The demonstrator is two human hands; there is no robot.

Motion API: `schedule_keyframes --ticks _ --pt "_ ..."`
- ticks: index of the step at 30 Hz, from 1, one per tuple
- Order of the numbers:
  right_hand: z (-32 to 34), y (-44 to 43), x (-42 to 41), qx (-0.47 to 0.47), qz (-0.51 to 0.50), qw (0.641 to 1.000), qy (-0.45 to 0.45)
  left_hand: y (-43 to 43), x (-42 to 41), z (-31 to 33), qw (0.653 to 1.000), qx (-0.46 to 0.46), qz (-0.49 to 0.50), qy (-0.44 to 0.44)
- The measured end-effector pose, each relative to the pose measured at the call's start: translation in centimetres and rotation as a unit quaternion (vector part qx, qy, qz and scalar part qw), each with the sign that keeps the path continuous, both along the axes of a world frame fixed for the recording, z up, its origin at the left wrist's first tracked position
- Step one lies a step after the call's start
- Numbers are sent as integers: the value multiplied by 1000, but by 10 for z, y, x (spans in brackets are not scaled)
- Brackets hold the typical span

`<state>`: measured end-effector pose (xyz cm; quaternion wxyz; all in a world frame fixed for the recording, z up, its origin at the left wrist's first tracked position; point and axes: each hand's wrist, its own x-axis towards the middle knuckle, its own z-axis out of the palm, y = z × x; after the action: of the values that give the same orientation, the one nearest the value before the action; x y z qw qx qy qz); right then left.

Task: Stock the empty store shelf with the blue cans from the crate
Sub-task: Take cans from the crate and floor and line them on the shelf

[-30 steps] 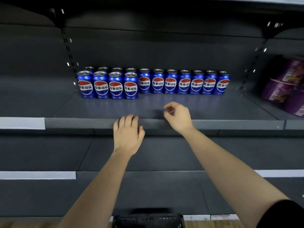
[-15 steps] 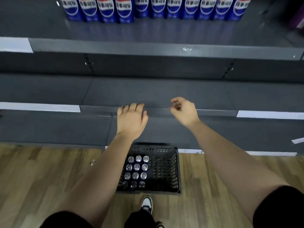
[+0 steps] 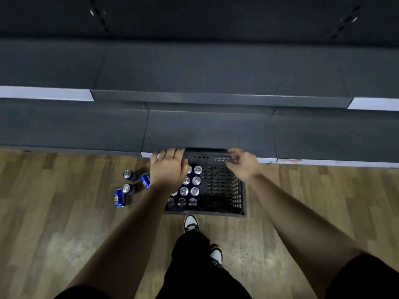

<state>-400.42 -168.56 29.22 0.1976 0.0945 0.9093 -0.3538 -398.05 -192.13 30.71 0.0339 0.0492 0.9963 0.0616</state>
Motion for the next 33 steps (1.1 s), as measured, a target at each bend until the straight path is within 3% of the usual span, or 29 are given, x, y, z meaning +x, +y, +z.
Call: schedule_keyframes --ticks 5,21,33 --pt "-93 -10 -8 -45 -30 998 -38 -5 -12 -73 1000 -3 -4 -1" --pt "-408 -40 -53 9 48 996 -68 -28 -61 -380 1000 6 -14 -1" --pt "-538 -55 -69 -8 43 998 -53 -35 -65 -500 1000 10 -14 25"
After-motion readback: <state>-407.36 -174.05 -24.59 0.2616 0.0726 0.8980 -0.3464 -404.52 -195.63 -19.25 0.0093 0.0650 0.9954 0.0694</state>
